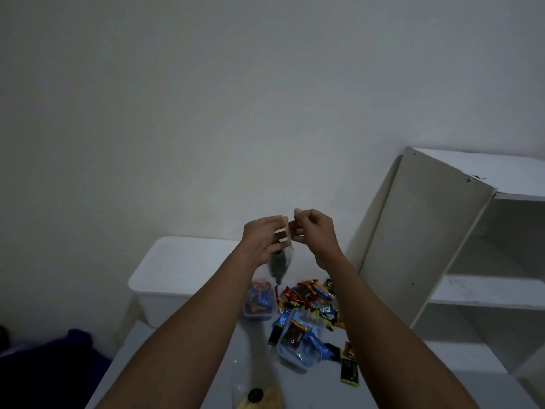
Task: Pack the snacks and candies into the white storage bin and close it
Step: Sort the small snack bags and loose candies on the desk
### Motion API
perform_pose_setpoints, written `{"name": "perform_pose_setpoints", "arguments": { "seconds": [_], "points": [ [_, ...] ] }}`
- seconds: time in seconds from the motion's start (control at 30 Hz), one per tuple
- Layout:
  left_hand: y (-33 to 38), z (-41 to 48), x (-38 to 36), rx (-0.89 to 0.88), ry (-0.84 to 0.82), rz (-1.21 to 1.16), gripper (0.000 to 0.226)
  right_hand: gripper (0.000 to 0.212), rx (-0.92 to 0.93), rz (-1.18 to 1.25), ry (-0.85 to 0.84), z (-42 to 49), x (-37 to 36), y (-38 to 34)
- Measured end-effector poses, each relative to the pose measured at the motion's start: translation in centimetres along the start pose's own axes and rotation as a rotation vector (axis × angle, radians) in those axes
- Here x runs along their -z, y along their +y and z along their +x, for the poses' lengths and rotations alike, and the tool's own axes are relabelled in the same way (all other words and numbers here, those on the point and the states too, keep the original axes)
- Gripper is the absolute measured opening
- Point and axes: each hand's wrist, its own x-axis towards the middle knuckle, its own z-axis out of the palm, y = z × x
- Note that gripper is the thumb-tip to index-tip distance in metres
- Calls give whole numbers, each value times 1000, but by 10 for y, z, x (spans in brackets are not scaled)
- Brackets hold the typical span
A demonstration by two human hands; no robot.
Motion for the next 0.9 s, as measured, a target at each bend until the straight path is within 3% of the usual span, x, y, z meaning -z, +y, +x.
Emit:
{"name": "perform_pose_setpoints", "arguments": {
  "seconds": [0.17,0.4,0.5,0.6,0.7,0.9],
  "points": [
    [-8,-1,6,-73,-98,148,26,33,-129,-54,-3,4,4,-2],
    [-14,8,11,-63,-26,175,21,21,-103,-203,40,8,-6,8],
    [-15,11,15,-164,-36,367,17,21,-89,-287,46,10,-10,13],
    [-17,14,21,-232,-109,579,34,19,-111,-317,52,11,-9,17],
    [-21,16,25,-233,-153,598,49,10,-176,-259,-3,9,-7,20],
    [-48,20,29,-184,-163,535,53,29,-234,-273,26,1,-6,45]
  ]
}}
